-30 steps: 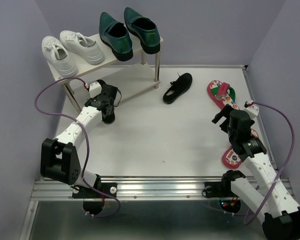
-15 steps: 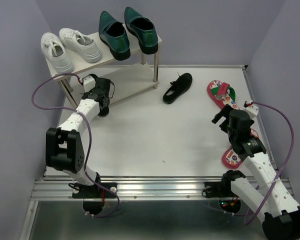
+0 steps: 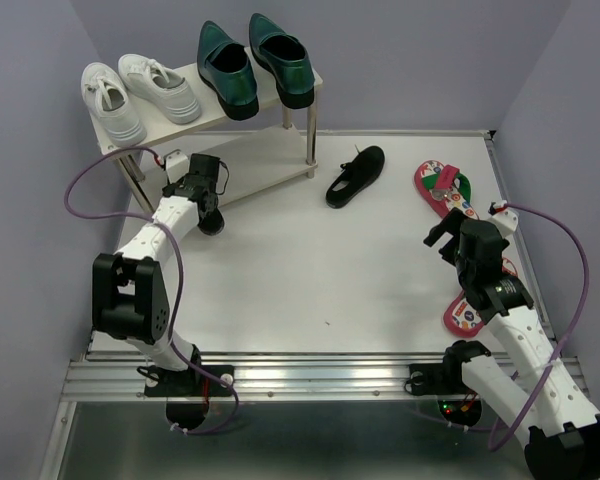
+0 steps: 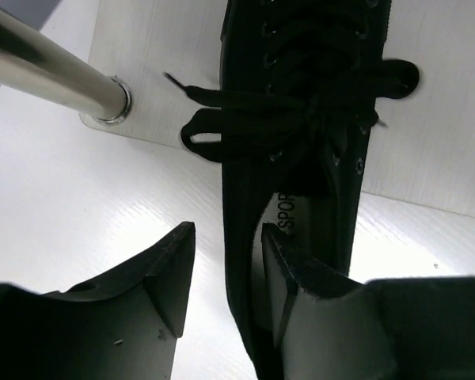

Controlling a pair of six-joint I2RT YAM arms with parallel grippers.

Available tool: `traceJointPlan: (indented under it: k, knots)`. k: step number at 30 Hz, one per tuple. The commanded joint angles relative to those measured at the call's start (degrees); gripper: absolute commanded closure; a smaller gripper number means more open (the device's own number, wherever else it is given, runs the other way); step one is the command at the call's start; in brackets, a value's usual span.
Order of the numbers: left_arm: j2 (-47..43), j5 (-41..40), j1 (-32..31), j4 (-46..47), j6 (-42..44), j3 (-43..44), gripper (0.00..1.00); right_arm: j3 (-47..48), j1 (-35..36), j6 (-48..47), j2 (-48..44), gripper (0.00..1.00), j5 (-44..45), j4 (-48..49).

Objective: Place and organize the shoes onto the shoe shelf

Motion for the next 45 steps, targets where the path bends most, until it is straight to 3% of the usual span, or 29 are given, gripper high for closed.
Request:
traceJointPlan:
  k: [1,7,16,23,25,27,33,38,45]
  knots:
    - [-5.7,-0.1,0.5,1.4,1.2,0.5,0.49,-0.2,-0.1,-0.8,-0.4,0.0,-0.4,2.4]
    - [-8.7,0.5,-1.4,-0.4,1.7,-0.2,0.45,-0.1,-0.1,-0.8,-0.7,0.0,-0.6,2.5]
    - [-12.7,-2.6,-10.1,-6.7,-1.6,-1.4,0.45,-0.5,-0.1,-0.4,-0.5,0.0,-1.0,2.5]
    - [-9.1,-5.2,-11.5,-7.5,-0.9,-1.5,0.44,-0.6,-0.1,-0.4,-0.5,0.0,-1.2,2.4]
    - [-7.1,-5.6,-11.5,-7.5,-0.6,-0.6,0.15,-0.5,-0.1,-0.4,-0.5,0.0,-1.2,2.5]
    - [-6.3,-5.9,-11.6,-7.3,-0.9,-0.3,0.12,-0.5,-0.1,-0.6,-0.8,0.0,-1.0,2.4]
    - [-5.9,-6.0,-11.3,-4.8,-1.3,-2.2,0.19,-0.5,-0.1,-0.7,-0.6,0.0,-1.0,2.5]
    - [-4.7,-6.5,-10.2,-3.3,-1.5,-2.7,0.4,-0.3,-0.1,-0.7,-0.3,0.0,-1.1,2.4]
    - [-3.8,-5.8,-7.6,-2.3,-0.1,-2.3,0.37,-0.5,-0.1,-0.6,-0.4,0.0,-0.9,2.5]
